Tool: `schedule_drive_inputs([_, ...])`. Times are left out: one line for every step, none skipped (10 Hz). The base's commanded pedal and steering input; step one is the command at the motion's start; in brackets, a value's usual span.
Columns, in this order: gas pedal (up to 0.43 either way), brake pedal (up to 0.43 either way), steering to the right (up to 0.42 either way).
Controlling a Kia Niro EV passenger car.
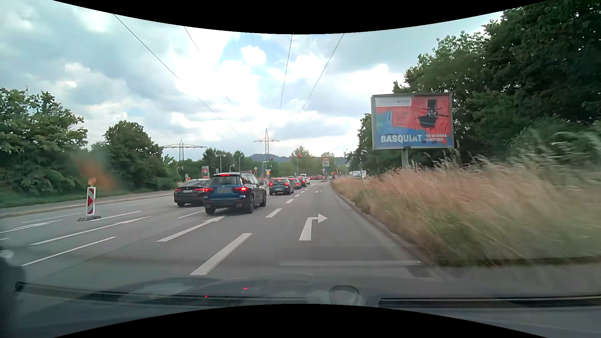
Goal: Follow the waypoints while adhering to traffic rules and regulations
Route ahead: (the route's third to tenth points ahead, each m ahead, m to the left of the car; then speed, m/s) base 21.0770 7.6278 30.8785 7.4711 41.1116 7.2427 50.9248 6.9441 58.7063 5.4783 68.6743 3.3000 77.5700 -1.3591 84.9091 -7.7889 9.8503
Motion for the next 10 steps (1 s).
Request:
schedule_drive_inputs([0.000, 0.000, -0.007])
schedule_drive_inputs([0.000, 0.000, -0.007])
schedule_drive_inputs([0.000, 0.000, -0.007])
schedule_drive_inputs([0.000, 0.000, -0.004])
schedule_drive_inputs([0.000, 0.000, -0.001])
schedule_drive_inputs([0.000, 0.000, -0.001])
schedule_drive_inputs([0.000, 0.000, -0.001])
schedule_drive_inputs([0.000, 0.000, -0.001])
schedule_drive_inputs([0.000, 0.000, 0.000])
schedule_drive_inputs([0.000, 0.000, -0.001])
